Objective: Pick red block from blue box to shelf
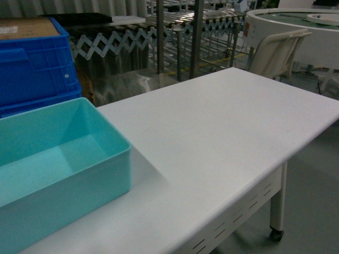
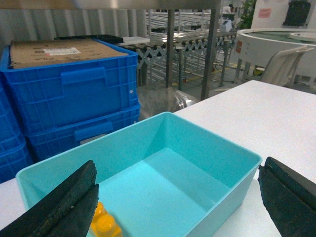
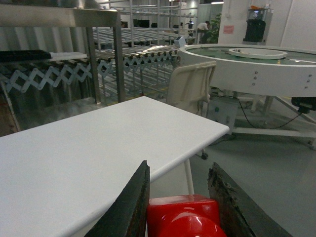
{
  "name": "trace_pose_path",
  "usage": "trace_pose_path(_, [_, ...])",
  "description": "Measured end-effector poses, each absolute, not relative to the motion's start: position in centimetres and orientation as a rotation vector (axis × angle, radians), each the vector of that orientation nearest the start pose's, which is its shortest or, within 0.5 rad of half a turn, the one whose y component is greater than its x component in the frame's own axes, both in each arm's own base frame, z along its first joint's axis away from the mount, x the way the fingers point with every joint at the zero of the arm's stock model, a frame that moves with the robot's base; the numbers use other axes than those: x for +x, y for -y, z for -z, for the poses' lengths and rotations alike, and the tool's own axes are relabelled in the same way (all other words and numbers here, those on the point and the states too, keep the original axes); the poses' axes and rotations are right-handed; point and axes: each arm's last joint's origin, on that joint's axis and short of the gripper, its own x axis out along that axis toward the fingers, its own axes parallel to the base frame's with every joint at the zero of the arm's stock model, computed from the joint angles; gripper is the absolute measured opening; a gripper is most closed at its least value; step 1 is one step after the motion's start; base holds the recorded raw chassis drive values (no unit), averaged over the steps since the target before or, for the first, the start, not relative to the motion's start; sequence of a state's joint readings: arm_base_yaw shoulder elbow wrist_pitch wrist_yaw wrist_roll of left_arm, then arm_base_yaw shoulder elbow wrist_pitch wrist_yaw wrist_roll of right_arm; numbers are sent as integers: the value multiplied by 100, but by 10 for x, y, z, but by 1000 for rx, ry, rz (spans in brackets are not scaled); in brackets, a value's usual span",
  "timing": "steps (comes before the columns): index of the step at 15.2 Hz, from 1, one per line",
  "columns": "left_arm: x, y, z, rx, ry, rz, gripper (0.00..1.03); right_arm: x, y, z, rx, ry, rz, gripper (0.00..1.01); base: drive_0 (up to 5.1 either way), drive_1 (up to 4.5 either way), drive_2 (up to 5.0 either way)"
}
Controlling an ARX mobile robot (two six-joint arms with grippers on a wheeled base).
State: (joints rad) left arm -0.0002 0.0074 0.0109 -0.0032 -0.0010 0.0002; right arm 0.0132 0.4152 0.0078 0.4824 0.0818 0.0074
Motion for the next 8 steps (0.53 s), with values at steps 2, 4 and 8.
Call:
trace_pose_path(2, [97,0,-166,0,0,0,98,124,1,-175,11,75,68,29,-157,-157,-157])
trace_pose_path(4, [97,0,-166,0,0,-2,98,124,1,-175,11,75,68,29,-157,-157,-157])
trace_pose_path(8, [97,0,-166,0,0,-1,98,124,1,-175,11,76,68,29,-157,-157,-157])
